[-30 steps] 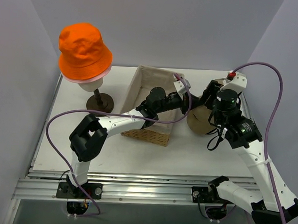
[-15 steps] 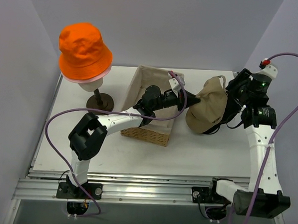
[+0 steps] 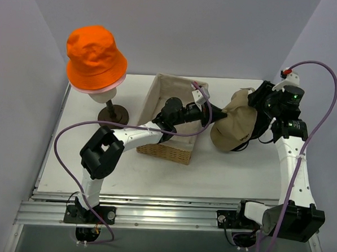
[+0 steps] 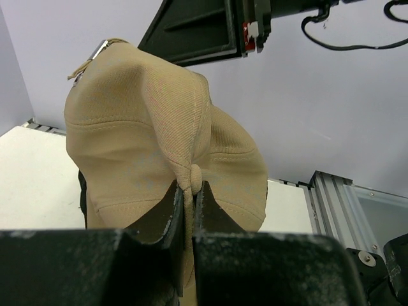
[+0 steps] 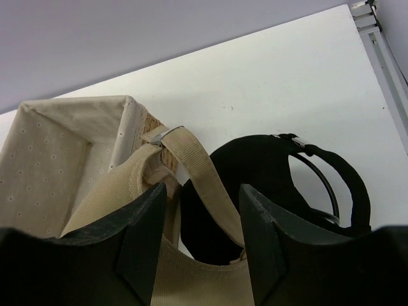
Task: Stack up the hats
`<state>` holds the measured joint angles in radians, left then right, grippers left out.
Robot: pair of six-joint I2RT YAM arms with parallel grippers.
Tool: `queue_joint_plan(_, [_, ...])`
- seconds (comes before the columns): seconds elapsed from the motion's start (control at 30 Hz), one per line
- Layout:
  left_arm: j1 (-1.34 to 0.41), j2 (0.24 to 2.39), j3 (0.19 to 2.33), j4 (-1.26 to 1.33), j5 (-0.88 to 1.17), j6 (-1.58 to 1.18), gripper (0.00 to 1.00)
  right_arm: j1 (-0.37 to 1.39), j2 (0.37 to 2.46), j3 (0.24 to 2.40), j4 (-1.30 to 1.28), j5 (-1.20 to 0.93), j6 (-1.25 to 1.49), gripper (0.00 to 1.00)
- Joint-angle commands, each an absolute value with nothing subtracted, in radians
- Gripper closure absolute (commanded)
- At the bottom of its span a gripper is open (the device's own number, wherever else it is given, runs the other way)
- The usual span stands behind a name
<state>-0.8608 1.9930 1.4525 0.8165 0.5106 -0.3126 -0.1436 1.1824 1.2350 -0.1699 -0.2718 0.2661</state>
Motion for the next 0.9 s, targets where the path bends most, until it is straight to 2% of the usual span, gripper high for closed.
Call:
queue_joint_plan(0.0, [-0.856,1.988,1.463,0.916,0.541,-0.314,0.98,-0.15,1.177,1.209,-0.106,-0.298,0.235,0.55])
queue_joint_plan(0.2, [-0.854,1.991,1.465,0.922,0.546,-0.316,0.98,-0.15,1.201,1.19,-0.061,-0.261,0.253,0.56])
queue_joint_plan(0.43, [-0.853,2.009,1.473,0.939,0.554,-0.331,0.98,-0.15,1.192,1.187,-0.024,-0.198,0.267,0.71])
queue_joint_plan(0.53, [-0.853,2.016,1.47,0.942,0.551,-0.333,0.98,-0.15,1.177,1.187,-0.032,-0.161,0.267,0.75])
queue_joint_plan(0.87, [-0.854,2.057,1.489,0.943,0.532,-0.354,0.98,-0.15,1.126,1.189,-0.127,-0.057,0.27,0.8])
